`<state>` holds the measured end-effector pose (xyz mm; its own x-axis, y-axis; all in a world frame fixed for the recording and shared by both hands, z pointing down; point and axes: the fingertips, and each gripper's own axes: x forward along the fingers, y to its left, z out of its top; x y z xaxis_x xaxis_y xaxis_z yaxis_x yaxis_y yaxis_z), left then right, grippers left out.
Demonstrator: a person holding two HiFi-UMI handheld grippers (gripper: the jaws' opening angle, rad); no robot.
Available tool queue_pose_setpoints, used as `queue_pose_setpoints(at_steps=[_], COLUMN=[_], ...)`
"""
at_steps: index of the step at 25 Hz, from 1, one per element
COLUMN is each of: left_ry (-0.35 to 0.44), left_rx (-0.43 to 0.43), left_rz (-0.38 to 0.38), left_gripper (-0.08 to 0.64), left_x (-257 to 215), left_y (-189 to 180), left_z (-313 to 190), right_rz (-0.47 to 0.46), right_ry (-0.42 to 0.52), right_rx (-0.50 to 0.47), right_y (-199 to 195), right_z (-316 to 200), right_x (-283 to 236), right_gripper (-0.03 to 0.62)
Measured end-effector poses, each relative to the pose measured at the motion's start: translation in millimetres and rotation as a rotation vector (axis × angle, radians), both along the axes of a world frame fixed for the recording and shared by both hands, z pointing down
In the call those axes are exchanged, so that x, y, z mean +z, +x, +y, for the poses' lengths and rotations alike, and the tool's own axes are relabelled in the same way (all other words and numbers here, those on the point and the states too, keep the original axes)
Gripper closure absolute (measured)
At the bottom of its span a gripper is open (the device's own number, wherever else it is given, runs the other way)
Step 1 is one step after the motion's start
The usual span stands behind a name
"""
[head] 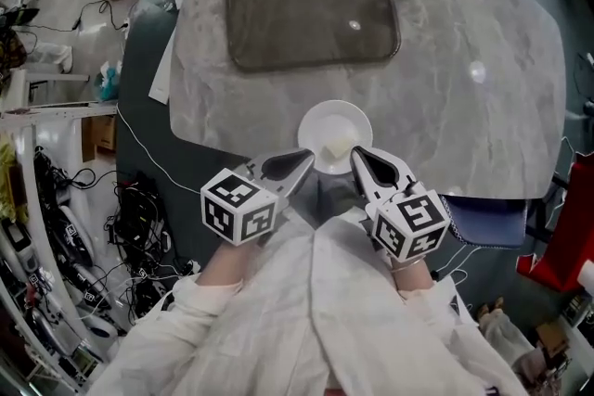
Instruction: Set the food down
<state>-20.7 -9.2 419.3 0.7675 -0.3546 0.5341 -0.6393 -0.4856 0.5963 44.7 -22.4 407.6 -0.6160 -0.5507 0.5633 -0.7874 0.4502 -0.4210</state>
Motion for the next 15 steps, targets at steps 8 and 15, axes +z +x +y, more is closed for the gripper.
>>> queue_pose_setpoints(at_steps=[8,15], left_ry=[-0.051,-0.07], left_rx=[-0.023,-0.04], left_rz=[-0.057,-0.088], left_gripper=[0.535,0.535], left_x=[33,50], left_y=[-16,-24], left_z=[4,4], right_rz=[0.039,0.065], right_ry=[-0.061,-0.086], right_rx=[0.003,0.058], right_y=[1,18], right_z=[15,16], right_x=[30,47], right_gripper=[0.589,0.589])
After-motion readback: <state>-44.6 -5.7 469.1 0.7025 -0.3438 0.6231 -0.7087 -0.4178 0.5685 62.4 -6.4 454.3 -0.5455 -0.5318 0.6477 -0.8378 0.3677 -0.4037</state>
